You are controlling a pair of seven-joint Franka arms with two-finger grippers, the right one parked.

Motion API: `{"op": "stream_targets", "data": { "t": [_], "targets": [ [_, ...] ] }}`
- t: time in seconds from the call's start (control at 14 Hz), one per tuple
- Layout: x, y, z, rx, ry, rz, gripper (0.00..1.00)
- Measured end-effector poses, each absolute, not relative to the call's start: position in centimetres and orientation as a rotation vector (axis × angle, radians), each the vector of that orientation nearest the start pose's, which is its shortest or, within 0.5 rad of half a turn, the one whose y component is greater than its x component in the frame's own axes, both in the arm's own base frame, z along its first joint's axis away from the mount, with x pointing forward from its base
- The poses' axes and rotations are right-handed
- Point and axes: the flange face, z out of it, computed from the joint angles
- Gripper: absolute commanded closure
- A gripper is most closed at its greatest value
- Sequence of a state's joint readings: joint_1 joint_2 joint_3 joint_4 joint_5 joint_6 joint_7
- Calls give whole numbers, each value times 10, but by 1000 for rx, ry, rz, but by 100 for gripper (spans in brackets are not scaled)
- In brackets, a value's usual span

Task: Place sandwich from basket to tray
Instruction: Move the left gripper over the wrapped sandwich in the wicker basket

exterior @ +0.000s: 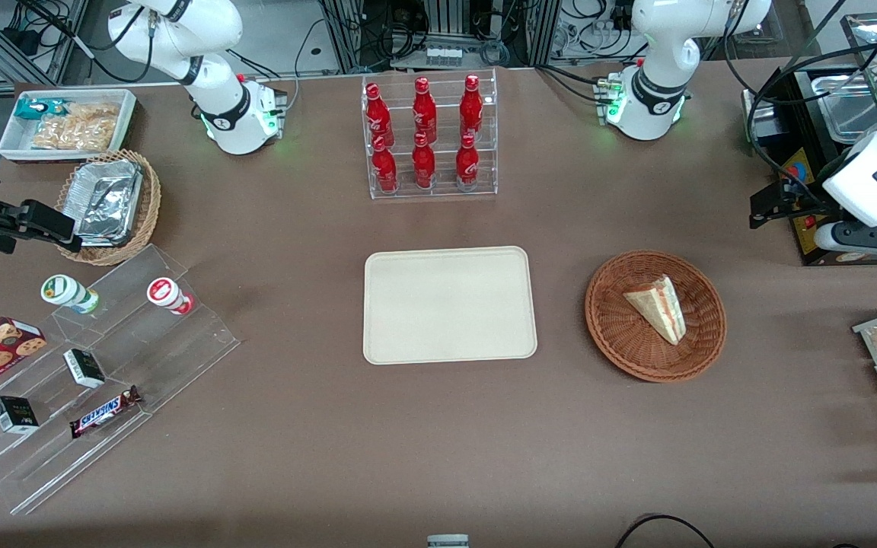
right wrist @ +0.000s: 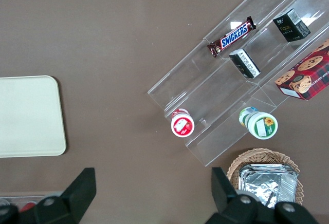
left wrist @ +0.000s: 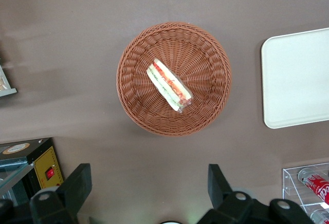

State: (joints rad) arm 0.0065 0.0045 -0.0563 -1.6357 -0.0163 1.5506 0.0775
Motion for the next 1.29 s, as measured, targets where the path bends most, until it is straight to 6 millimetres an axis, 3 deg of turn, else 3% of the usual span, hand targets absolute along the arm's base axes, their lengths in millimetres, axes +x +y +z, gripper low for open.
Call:
{"op": "stream_targets", "data": {
  "t": [0.29, 0.43, 0.71, 0.93, 1.14, 1.29],
  "targets": [
    [550, -29, 575, -3148, 211, 192, 0],
    [551, -29, 552, -3146, 210, 239, 0],
    [552, -32, 471, -3147, 213, 194, 0],
    [541, -35, 408, -3149, 179, 148, 0],
    [525, -41, 367, -3148, -41, 123, 0],
    [521, -46, 361, -3121, -327, 134, 0]
  ]
}}
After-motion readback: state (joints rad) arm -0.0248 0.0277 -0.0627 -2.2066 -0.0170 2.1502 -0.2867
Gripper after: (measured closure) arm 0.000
